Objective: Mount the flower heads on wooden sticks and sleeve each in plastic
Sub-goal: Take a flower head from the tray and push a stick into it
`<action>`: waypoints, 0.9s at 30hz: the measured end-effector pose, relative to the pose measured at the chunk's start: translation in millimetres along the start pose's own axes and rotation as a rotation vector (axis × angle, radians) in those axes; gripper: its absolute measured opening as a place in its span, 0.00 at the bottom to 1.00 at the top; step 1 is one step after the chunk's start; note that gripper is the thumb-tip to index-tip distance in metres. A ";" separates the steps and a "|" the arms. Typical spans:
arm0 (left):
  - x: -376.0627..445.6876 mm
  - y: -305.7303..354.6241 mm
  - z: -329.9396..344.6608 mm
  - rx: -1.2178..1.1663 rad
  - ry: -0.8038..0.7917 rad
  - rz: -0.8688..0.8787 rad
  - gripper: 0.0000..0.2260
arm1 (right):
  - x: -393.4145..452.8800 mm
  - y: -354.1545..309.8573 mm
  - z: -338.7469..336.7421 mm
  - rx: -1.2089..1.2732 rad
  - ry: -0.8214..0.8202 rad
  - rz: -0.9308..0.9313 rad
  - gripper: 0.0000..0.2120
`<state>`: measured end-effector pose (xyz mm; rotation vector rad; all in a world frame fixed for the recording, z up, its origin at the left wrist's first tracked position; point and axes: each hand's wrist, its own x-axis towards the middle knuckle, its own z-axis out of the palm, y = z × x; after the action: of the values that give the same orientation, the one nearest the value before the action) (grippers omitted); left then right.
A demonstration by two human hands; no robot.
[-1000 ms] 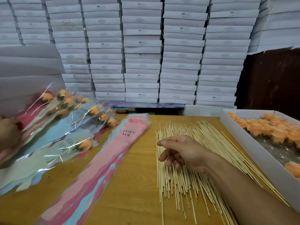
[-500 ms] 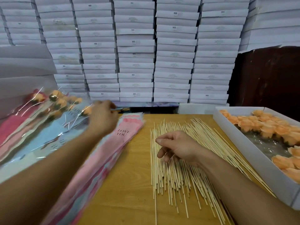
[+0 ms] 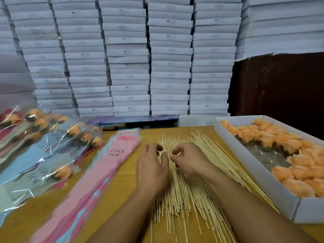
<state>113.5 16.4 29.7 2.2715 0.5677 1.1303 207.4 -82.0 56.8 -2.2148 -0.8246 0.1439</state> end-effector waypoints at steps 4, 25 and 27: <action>-5.7 -1.4 1.4 -0.005 -0.019 -0.002 0.05 | 0.4 0.8 1.4 0.004 -0.001 0.029 0.16; -5.7 8.2 4.1 0.021 -0.062 0.041 0.04 | 29.8 60.6 -161.1 -0.806 0.266 0.395 0.07; -5.9 9.1 4.9 0.018 -0.066 0.048 0.04 | 25.2 89.5 -177.6 -0.903 0.216 0.492 0.07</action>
<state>115.3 4.6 29.5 2.3398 0.5014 1.0726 333.9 -221.9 124.6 -3.1763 -0.1952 -0.2911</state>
